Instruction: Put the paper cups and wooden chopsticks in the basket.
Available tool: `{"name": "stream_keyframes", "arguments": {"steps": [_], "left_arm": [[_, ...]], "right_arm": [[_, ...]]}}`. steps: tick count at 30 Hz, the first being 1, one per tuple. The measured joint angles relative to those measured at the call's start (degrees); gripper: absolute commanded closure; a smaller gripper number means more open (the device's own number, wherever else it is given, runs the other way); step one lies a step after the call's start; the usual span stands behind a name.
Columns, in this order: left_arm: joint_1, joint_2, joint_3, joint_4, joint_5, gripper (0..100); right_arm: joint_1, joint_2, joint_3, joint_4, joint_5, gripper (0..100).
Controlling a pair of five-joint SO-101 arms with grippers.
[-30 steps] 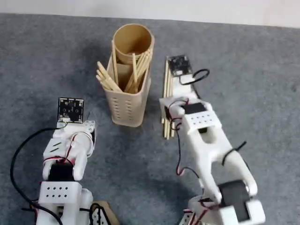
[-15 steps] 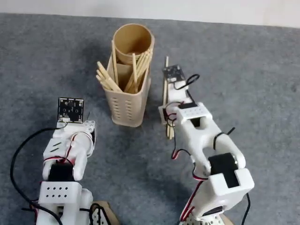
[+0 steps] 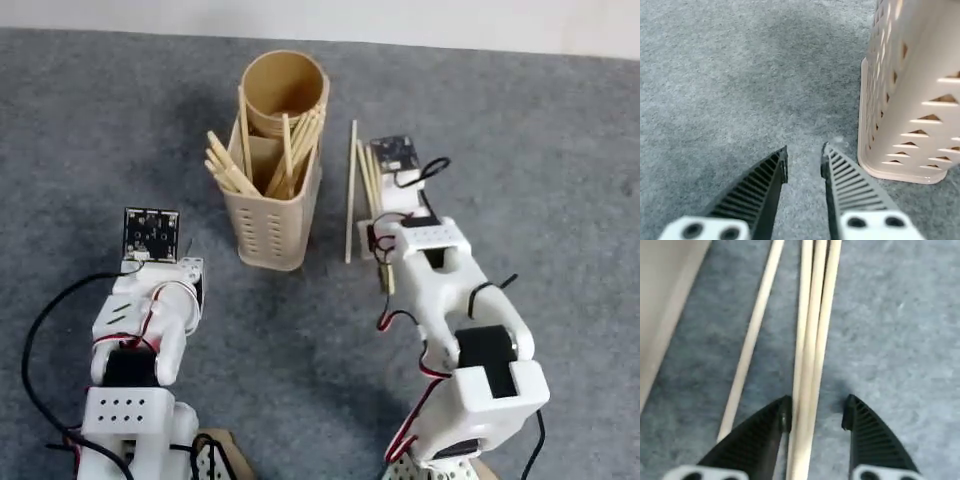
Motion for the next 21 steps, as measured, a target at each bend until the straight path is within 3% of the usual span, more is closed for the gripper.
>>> {"name": "stream_keyframes", "arguments": {"steps": [16, 21], "left_arm": [[0.00, 0.00, 0.00, 0.00, 0.00, 86], [0.00, 0.00, 0.00, 0.00, 0.00, 86]], "right_arm": [[0.88, -5.80, 0.00, 0.00, 0.18, 81.9], [1.76, 0.26, -0.70, -0.09, 0.18, 81.9]]}}
